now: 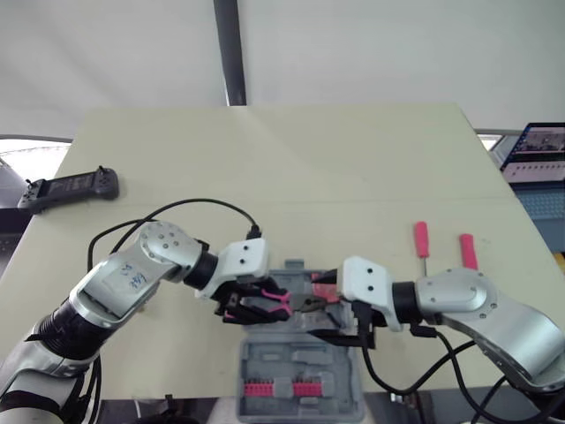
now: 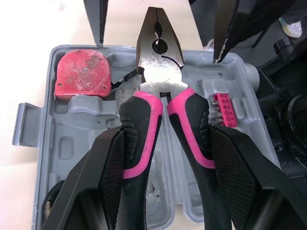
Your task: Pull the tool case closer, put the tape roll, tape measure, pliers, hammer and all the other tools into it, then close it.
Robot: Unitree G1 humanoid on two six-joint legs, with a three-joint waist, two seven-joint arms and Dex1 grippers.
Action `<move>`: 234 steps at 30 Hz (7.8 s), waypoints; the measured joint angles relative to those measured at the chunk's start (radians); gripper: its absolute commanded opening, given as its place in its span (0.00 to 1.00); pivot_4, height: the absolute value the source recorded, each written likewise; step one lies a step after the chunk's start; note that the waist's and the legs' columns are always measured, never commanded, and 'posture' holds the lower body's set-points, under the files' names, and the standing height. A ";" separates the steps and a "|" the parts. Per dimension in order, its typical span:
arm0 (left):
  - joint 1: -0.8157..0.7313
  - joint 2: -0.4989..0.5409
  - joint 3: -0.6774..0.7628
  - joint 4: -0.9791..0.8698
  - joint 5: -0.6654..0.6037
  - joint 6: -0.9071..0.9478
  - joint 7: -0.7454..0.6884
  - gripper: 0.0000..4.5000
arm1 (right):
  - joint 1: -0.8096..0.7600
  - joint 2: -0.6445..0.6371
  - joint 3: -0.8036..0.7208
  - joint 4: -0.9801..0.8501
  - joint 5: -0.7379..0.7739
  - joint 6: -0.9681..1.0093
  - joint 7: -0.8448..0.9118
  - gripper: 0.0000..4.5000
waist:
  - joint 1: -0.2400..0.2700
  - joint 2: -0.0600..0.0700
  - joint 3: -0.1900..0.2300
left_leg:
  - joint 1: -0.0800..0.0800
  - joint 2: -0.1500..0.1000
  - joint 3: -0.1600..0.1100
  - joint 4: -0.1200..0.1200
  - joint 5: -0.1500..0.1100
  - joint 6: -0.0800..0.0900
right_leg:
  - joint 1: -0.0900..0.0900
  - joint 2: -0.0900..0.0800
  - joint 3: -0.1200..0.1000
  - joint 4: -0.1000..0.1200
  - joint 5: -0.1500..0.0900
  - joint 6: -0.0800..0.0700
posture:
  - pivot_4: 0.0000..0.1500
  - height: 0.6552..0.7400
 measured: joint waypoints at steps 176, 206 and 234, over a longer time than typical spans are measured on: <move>1.074 -0.152 0.840 0.075 -0.163 -0.762 -0.076 1.00 | 0.087 0.223 0.081 0.440 -0.175 -0.236 0.179 0.02 | -0.002 0.000 0.000 | 0.000 0.001 0.002 -0.004 -0.001 -0.001 | -0.006 -0.001 0.000 -0.003 0.000 -0.001 | 1.00 1.00; 1.084 -0.153 0.827 0.077 -0.163 -0.787 -0.096 1.00 | 0.072 0.324 0.156 0.591 -0.263 -0.392 0.169 0.02 | -0.004 0.000 0.000 | 0.001 0.001 0.002 -0.004 -0.001 -0.001 | -0.005 -0.001 0.000 -0.003 0.000 -0.001 | 1.00 1.00; 1.083 -0.157 0.811 0.078 -0.163 -0.797 -0.092 1.00 | 0.052 0.310 0.229 0.614 -0.358 -0.467 0.168 0.02 | -0.004 -0.002 -0.003 | 0.013 0.001 0.002 -0.011 -0.001 -0.002 | 0.005 -0.001 0.000 -0.007 -0.001 -0.002 | 1.00 1.00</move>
